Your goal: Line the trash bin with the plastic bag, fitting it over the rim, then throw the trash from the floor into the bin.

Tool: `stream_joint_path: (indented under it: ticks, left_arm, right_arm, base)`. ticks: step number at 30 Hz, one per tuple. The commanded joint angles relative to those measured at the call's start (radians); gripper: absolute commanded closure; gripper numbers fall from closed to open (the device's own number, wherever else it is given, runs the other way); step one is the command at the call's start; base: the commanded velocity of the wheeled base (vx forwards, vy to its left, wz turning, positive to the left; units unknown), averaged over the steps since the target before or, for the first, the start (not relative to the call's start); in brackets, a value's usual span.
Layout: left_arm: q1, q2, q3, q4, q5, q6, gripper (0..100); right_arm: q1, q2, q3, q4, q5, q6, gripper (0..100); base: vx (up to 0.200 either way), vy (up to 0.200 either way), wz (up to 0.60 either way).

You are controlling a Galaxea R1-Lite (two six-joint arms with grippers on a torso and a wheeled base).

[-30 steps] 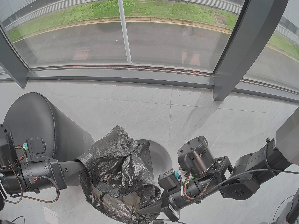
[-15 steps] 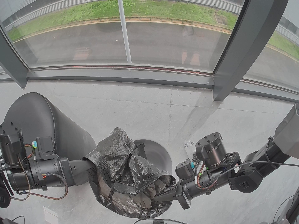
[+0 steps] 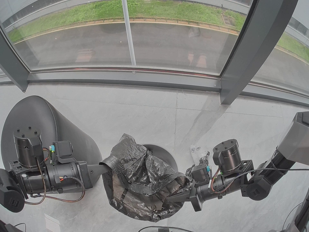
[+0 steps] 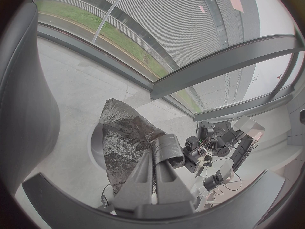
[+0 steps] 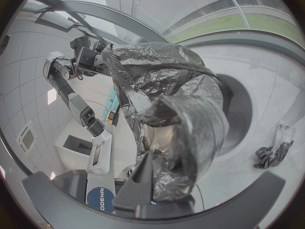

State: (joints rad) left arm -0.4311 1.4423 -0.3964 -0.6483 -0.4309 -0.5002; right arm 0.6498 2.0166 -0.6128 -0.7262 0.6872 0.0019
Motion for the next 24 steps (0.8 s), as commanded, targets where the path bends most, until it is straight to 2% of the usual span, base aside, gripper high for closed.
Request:
stream_joint_path:
  ticks: [1,6,12,17,24]
  left_arm:
    - [-0.002,0.067,0.005,-0.05,-0.022,-0.006,100]
    - [-0.002,0.136,-0.007,-0.097,-0.029,-0.009,100]
    - [0.002,0.199,-0.006,-0.162,-0.029,-0.011,100]
    - [0.008,0.283,0.008,-0.24,-0.029,-0.012,100]
    - [0.008,0.314,0.01,-0.275,-0.028,-0.012,100]
  right_arm:
    - [-0.015,0.024,0.048,-0.073,0.0,0.0,100]
    - [-0.053,0.077,0.084,-0.216,-0.009,0.001,100]
    - [-0.064,0.114,0.096,-0.28,-0.015,0.009,100]
    - [-0.065,0.165,0.119,-0.38,-0.072,0.026,100]
    - [-0.064,0.218,0.126,-0.519,-0.121,0.102,100]
  base:
    - [0.0,0.0,0.0]
    - [0.0,0.0,0.0]
    - [0.0,0.0,0.0]
    - [0.0,0.0,0.0]
    - [0.0,0.0,0.0]
